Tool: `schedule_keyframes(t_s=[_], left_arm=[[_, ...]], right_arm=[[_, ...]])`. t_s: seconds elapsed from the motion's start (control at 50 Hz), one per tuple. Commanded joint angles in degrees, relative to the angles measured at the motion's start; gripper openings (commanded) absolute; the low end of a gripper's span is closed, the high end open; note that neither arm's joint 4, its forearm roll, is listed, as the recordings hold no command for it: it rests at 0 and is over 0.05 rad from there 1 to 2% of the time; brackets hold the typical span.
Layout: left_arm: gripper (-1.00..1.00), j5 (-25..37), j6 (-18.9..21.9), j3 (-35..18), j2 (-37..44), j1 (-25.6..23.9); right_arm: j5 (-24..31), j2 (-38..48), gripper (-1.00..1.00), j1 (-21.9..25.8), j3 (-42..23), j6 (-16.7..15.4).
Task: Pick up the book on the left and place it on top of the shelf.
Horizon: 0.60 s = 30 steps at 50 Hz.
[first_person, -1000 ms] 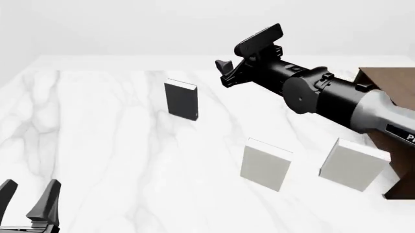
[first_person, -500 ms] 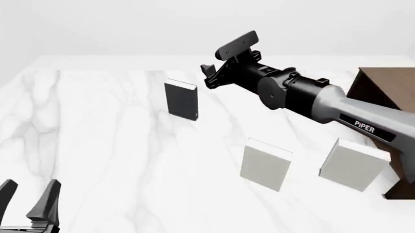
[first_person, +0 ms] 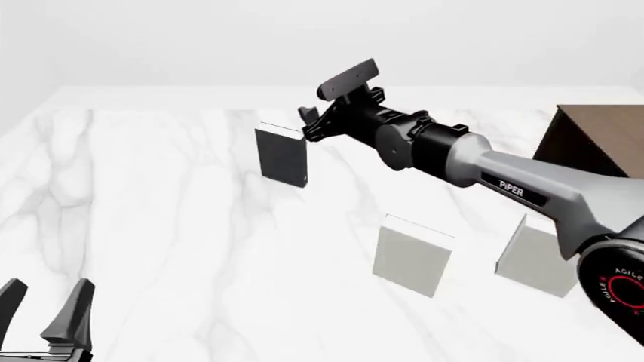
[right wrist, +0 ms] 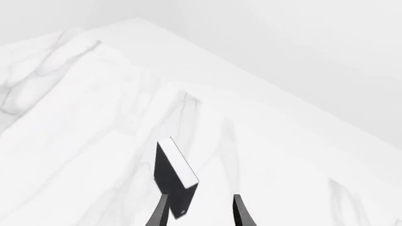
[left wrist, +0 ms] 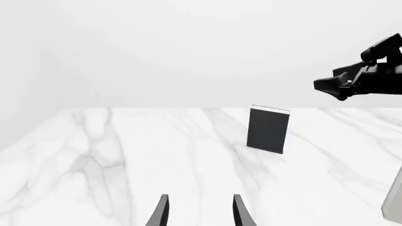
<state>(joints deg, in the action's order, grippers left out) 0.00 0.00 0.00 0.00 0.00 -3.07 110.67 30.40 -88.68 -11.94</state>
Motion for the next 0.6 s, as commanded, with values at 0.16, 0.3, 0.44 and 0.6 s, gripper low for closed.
schedule_keyframes(t_s=[0.16, 0.3, 0.44, 0.6], left_arm=[[1.00, 0.0, 0.0, 0.0, 0.0, 0.0], [1.00, 0.0, 0.0, 0.0, 0.0, 0.0], [1.00, 0.0, 0.0, 0.0, 0.0, 0.0], [1.00, 0.0, 0.0, 0.0, 0.0, 0.0]], right_arm=[[0.4, 4.6, 1.00, 0.4, -4.4, 0.5], [0.6, 5.8, 1.00, 0.5, -5.5, 0.5], [0.6, 7.1, 1.00, 0.4, -6.2, 0.5], [1.0, 9.5, 1.00, 0.4, -7.5, 0.2]])
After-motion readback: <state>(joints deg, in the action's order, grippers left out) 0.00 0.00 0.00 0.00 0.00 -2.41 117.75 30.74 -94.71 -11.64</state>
